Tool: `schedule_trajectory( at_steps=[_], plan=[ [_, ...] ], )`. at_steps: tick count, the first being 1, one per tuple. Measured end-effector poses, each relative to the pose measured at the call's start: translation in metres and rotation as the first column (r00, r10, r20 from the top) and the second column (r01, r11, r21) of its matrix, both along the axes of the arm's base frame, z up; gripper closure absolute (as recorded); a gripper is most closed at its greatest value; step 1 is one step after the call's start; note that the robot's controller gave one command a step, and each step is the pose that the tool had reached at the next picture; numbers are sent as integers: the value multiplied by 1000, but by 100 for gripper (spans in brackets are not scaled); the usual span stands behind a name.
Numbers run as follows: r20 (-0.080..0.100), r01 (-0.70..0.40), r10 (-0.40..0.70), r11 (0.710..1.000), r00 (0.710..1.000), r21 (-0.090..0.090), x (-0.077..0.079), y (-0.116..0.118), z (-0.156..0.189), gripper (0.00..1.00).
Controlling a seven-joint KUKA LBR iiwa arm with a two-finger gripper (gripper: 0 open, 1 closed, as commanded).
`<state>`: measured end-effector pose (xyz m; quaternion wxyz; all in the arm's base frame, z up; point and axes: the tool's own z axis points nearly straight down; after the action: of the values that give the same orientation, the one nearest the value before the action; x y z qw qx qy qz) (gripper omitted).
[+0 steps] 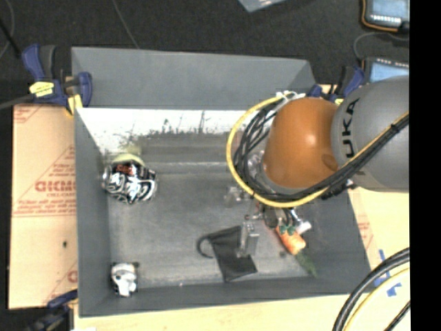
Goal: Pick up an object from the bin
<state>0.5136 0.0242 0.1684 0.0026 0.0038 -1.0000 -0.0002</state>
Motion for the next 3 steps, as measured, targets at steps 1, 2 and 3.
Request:
schedule_trajectory(
  at_steps=[1, 2, 3],
  plan=[
    [8, 1, -1, 1000, 1000, 0, 1, 0, 4, 0],
    [13, -60, 60, 998, 998, -1, 5, -1, -11, 0],
    [7, -350, 350, 937, 937, -1, 9, -10, -44, 0]
  ],
)
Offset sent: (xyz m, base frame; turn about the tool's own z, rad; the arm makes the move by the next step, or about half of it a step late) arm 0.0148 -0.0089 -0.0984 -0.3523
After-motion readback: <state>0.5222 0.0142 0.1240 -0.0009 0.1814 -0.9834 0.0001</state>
